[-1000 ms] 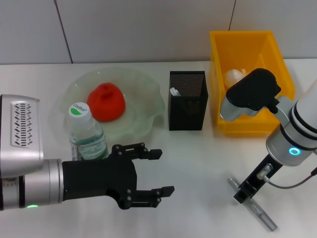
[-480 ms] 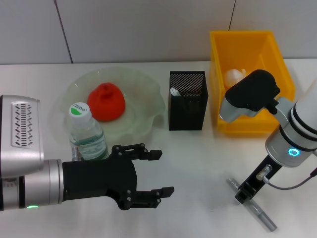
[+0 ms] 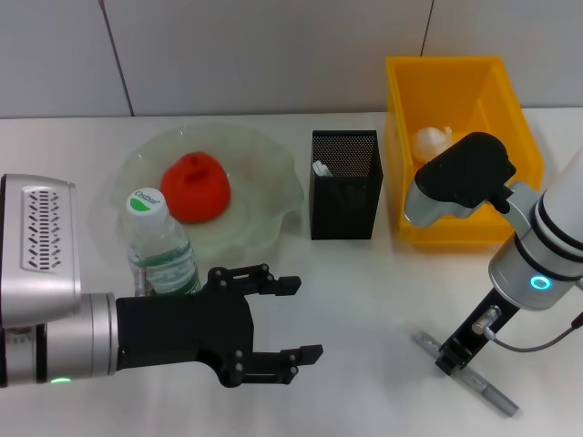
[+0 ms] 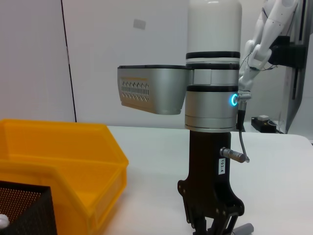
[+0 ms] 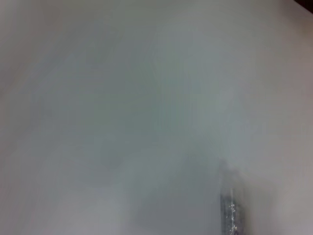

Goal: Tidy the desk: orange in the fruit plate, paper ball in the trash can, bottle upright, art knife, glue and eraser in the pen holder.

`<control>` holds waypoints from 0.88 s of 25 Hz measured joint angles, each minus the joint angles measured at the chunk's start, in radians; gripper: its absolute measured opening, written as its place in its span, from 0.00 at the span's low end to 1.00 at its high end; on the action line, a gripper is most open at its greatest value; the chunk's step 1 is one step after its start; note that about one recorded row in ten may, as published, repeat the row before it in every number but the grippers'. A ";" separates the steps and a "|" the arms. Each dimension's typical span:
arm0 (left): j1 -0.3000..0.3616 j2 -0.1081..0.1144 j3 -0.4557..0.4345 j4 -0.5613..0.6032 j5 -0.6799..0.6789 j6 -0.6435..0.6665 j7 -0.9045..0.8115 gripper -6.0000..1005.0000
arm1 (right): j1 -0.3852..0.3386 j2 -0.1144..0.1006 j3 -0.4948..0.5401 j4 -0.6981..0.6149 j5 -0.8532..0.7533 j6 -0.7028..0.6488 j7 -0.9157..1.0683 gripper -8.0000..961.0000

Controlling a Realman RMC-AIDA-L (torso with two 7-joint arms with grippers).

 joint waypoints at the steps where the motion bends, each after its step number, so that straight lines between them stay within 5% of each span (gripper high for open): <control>1: 0.000 0.000 0.000 0.000 0.000 0.000 0.000 0.79 | 0.000 0.000 0.000 0.000 0.000 0.000 0.000 0.20; 13: 0.001 0.001 0.000 0.000 0.000 0.001 0.000 0.79 | -0.001 0.000 -0.008 0.035 -0.004 -0.010 0.003 0.16; 22: 0.006 0.002 0.000 0.000 0.000 0.003 0.001 0.79 | -0.055 -0.002 0.068 0.308 -0.030 -0.068 0.013 0.15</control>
